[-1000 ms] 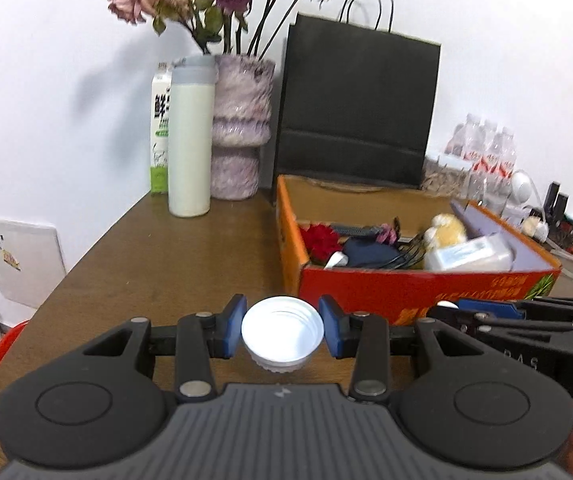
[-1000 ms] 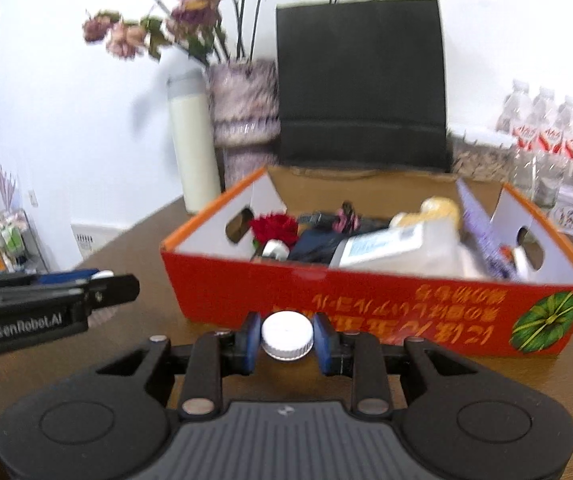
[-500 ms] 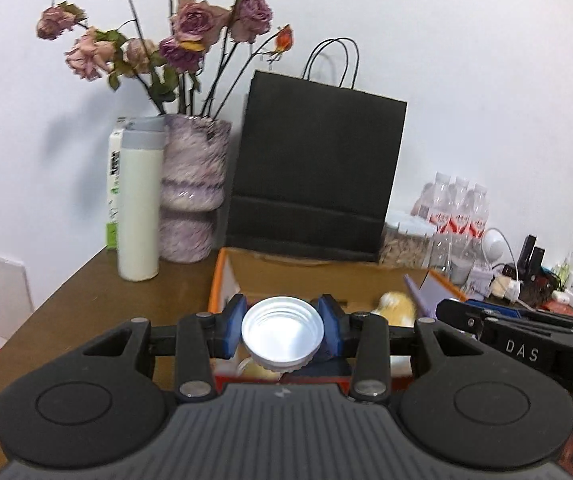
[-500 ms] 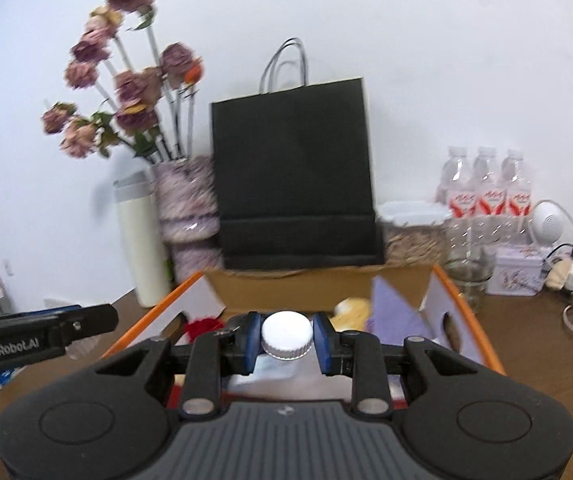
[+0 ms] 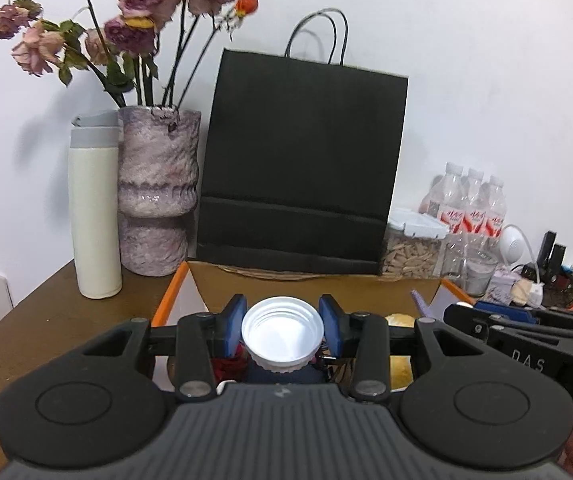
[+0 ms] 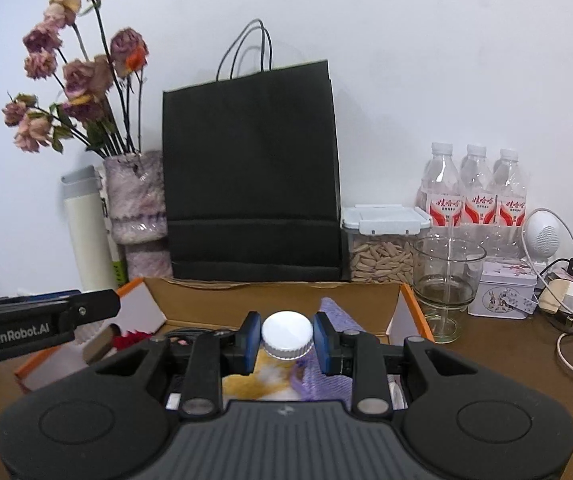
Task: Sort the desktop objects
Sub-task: 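Carry both caps over the box and open both grippers to drop them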
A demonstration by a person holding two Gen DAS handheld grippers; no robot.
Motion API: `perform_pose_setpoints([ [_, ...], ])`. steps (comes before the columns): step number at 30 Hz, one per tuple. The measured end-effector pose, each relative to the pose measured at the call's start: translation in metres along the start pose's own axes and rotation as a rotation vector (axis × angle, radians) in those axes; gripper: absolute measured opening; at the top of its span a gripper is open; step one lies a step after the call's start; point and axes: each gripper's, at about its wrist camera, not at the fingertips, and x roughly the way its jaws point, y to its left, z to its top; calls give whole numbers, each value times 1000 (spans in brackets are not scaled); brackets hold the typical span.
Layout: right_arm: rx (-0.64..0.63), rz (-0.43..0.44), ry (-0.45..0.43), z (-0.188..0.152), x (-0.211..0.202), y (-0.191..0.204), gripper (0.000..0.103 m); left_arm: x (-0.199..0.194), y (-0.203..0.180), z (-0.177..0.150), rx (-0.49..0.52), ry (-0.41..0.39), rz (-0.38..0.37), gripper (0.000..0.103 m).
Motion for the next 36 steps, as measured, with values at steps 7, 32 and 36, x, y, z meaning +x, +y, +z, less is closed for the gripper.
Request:
perform_pose_setpoints([
  [7, -15, -3, 51, -9, 23, -5, 27, 16, 0, -11, 20, 36, 18, 41],
  [32, 1, -30, -25, -13, -9, 2, 103, -12, 6, -14, -10, -70, 76, 103],
  [36, 7, -27, -29, -17, -19, 3, 103, -29, 6, -22, -1, -84, 76, 103],
])
